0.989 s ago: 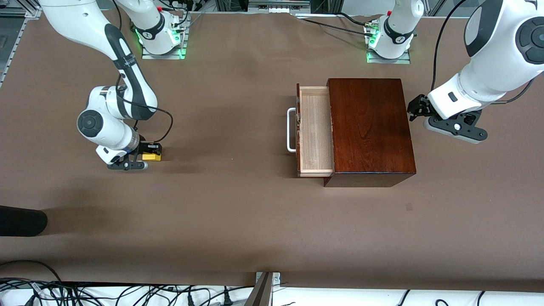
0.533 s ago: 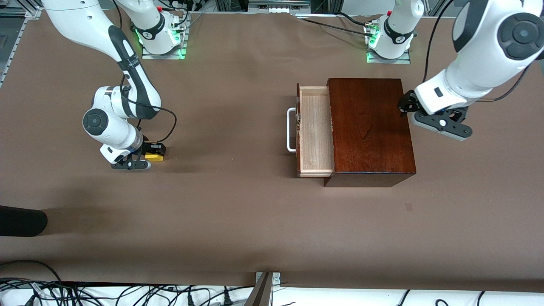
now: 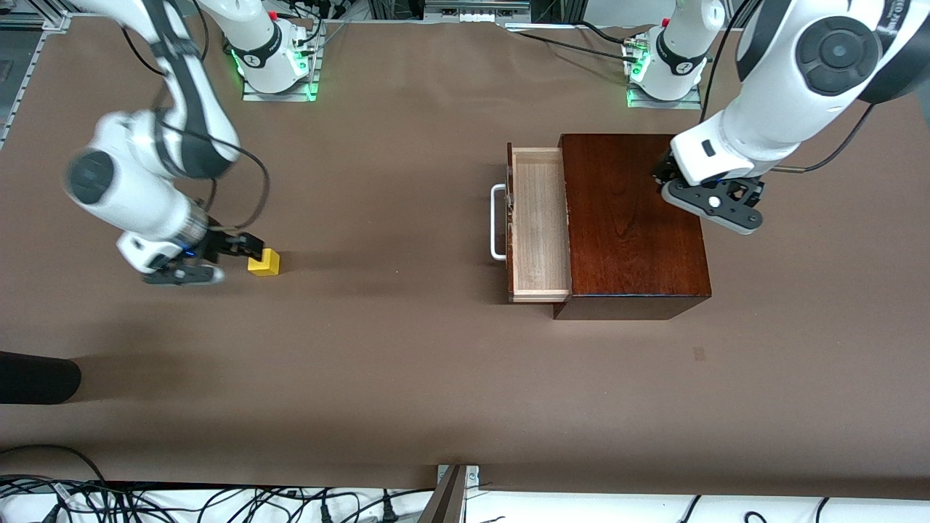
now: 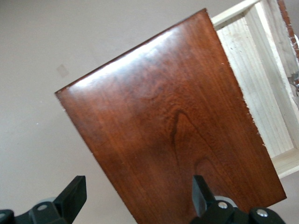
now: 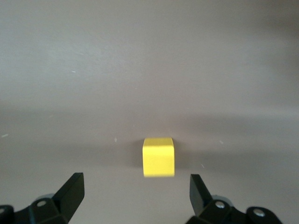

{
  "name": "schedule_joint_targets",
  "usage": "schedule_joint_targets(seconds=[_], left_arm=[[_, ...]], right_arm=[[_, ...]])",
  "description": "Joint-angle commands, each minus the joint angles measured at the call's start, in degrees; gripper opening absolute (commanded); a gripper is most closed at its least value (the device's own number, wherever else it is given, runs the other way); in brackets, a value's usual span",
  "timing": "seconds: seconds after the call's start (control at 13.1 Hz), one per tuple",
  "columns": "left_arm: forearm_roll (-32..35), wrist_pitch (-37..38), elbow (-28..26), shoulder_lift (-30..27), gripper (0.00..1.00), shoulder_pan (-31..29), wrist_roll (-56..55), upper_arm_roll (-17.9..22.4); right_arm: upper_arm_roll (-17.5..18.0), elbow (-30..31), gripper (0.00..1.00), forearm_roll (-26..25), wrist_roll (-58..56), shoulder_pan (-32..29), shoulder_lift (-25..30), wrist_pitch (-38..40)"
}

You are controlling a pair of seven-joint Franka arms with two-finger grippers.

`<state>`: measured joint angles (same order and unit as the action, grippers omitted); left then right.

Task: Open drawer, take yellow block, close drawer
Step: 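Set the yellow cube on the table and open the right gripper, then withdraw the right gripper while the left gripper reaches the drawer front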

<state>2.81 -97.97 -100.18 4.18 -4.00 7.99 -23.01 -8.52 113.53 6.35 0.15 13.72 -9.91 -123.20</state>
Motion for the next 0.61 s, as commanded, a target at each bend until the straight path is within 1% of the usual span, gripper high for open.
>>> schedule_joint_targets(seconds=[0.0, 0.08, 0.23, 0.3, 0.38, 0.53], left_arm=[[-0.1, 0.9, 4.1, 2.4, 1.00, 5.1, 1.1, -0.3], [-0.2, 1.0, 5.3, 2.6, 1.00, 6.9, 2.8, -0.4], [-0.3, 1.0, 7.3, 2.7, 1.00, 9.3, 8.5, -0.5], [-1.0, 0.9, 7.5, 2.8, 1.00, 11.3, 11.0, -0.5], [-2.4, 0.7, 7.8, 4.0, 1.00, 12.8, 11.4, -0.5], [-4.1, -0.5, 11.0, 7.5, 1.00, 15.2, 13.8, -0.5]], right_arm=[[0.4, -1.9, 1.00, -0.5, -1.6, -1.5, 5.9, 8.3], [0.4, -4.3, 1.00, -1.5, -1.6, -1.5, 7.0, 12.3], [0.3, -11.5, 1.00, -1.9, -1.5, -1.7, 7.1, 21.4], [0.2, -14.2, 1.00, -1.9, -1.6, -2.0, 7.1, 25.3], [0.1, -16.6, 1.00, -1.9, -1.6, -2.2, 7.4, 28.1], [-0.3, -18.8, 1.00, -2.1, -2.9, -2.5, 8.3, 30.6]])
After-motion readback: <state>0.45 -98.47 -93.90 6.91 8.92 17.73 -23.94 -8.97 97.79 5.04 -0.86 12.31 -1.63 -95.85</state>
